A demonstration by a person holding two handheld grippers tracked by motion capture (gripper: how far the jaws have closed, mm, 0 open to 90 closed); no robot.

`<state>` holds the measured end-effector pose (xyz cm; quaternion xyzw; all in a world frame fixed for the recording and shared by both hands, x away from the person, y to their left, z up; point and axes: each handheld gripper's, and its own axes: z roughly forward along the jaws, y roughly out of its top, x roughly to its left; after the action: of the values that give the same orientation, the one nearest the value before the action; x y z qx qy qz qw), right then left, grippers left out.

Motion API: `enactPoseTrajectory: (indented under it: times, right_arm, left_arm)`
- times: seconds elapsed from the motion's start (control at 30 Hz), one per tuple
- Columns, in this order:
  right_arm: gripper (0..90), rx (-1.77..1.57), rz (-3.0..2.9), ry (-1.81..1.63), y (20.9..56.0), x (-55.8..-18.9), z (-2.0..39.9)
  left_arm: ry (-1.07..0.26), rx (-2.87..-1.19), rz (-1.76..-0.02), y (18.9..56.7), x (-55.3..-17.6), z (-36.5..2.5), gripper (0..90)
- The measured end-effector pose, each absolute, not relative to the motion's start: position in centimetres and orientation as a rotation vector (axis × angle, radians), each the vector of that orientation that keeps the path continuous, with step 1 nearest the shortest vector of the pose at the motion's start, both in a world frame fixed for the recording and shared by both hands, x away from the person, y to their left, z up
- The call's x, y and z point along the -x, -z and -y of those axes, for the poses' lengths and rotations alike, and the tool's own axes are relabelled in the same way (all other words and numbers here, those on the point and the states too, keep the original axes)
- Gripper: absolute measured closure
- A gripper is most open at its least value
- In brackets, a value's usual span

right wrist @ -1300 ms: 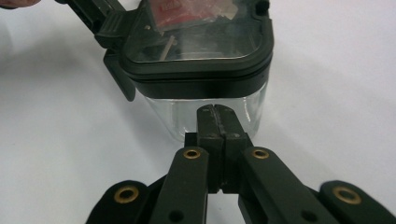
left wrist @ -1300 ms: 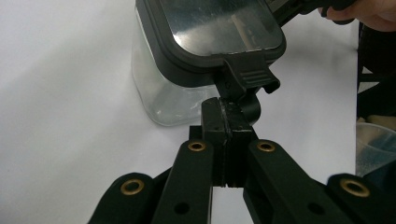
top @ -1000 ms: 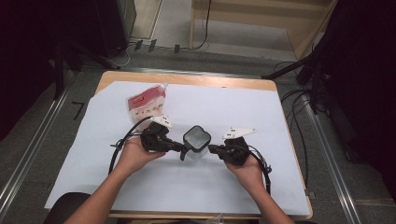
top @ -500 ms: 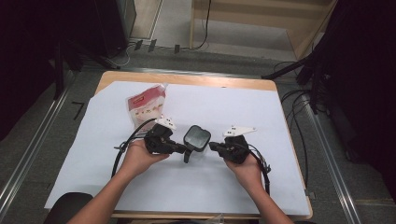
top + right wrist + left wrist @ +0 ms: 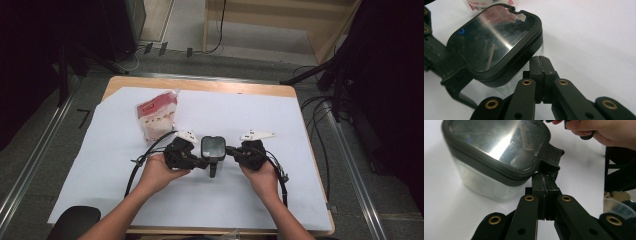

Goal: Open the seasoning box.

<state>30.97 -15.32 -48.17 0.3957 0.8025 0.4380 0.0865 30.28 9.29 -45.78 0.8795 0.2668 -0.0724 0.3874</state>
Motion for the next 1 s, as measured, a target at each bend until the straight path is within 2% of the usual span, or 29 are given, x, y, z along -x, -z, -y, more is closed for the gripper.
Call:
enactPoseTrajectory:
  times: [0.2, 0.43, 0.7, 0.83, 0.9, 1.0]
  right_arm:
    - [90.0, -1.19, -2.409, -1.225, 48.2, -30.9, 15.5]
    - [90.0, -1.195, -2.405, -1.29, 47.2, -29.9, 16.7]
    - [90.0, -1.139, -2.441, -1.308, 46.2, -27.7, 17.1]
    - [90.0, -1.134, -2.453, -1.303, 45.9, -27.0, 17.0]
    - [90.0, -1.127, -2.469, -1.33, 46.0, -25.9, 16.8]
    - [90.0, -1.103, -2.49, -1.326, 46.1, -25.4, 16.5]
  left_arm:
    - [0.214, -2.234, -0.645, 46.1, -29.9, -7.9, 89.8]
    - [0.264, -2.24, -0.649, 45.5, -30.1, -8.5, 83.6]
    - [0.248, -2.246, -0.608, 44.2, -30.1, -10.1, 68.0]
    - [0.235, -2.243, -0.597, 43.8, -30.5, -10.9, 65.2]
    - [0.206, -2.229, -0.605, 43.6, -30.7, -11.4, 57.5]
    - [0.181, -2.218, -0.612, 43.6, -31.1, -11.8, 51.0]
